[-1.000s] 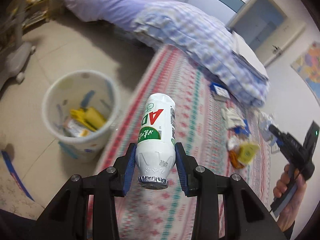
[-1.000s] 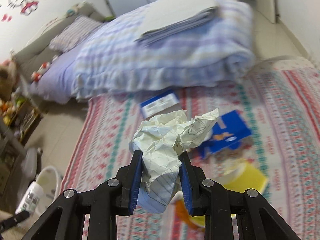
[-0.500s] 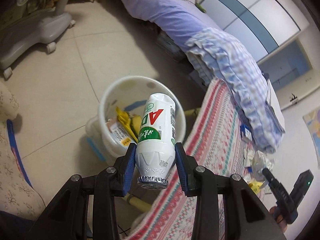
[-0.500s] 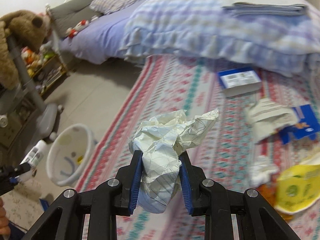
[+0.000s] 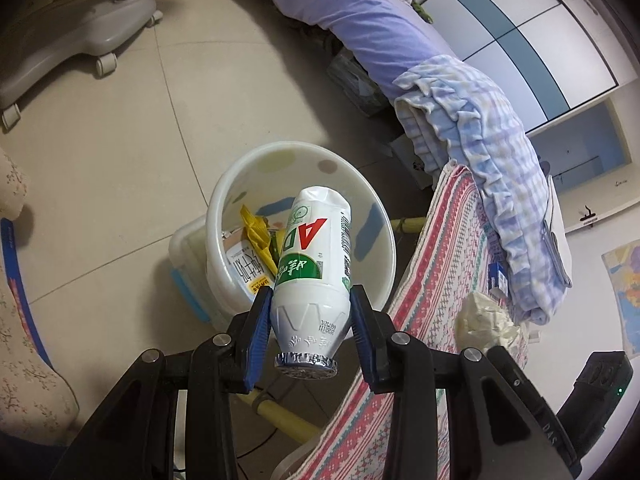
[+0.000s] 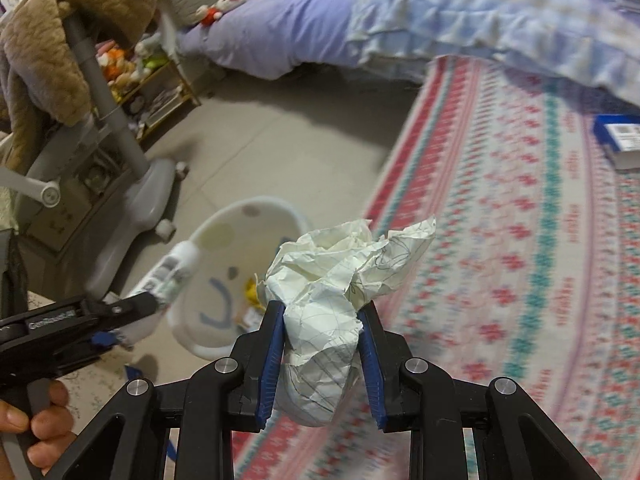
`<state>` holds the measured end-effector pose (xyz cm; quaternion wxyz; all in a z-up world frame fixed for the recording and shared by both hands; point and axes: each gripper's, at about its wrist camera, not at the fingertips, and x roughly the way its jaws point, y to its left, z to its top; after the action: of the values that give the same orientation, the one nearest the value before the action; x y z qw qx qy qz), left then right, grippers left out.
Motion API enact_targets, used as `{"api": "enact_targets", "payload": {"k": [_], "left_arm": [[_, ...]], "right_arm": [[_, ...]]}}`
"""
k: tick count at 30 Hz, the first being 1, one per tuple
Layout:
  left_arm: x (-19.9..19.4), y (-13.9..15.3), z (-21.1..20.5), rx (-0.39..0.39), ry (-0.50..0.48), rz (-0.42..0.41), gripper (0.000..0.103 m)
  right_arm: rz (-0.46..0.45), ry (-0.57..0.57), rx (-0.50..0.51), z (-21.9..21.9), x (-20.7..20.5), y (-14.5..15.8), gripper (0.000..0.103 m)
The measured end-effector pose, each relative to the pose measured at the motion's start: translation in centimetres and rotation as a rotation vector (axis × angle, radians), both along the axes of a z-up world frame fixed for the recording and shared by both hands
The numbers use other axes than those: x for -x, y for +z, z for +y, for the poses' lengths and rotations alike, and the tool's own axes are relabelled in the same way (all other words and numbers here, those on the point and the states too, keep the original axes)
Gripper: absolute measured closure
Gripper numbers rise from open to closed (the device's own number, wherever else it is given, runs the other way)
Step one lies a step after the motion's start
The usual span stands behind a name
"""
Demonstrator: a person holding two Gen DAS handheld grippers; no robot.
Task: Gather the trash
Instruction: 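Carry the bottle and tissue to the white bin and open both tools over it, then move both open tools back to the trash pile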
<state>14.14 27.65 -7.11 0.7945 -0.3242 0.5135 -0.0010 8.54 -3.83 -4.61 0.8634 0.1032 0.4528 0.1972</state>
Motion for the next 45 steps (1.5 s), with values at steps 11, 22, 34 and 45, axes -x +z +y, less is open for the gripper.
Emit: {"api": "enact_targets", "payload": {"k": [11, 22, 34, 45], "left_arm": [[-3.0, -0.6, -1.2, -0.109, -0.016, -0.065, 0.050], [-1.8, -0.8, 1.4, -0.039, 0.087, -0.050, 0.039], [-0.5, -0.9, 1.6, -0.081, 0.111, 0.000, 0.039], [2.1, 0.2, -2.2, -0.145, 0.011, -0.008, 0.039]], "right_arm": [[0.038, 0.020, -0.048, 5.9, -3.9, -0.8, 0.070], [0.069, 0.042, 0.011, 8.8, -5.9, -3.1, 0.067], [0.067, 0.064, 0.001, 9.4, -5.4, -3.1, 0.052], [0.031, 0.037, 0.007, 4.3, -2.1, -0.1, 0.052]]}}
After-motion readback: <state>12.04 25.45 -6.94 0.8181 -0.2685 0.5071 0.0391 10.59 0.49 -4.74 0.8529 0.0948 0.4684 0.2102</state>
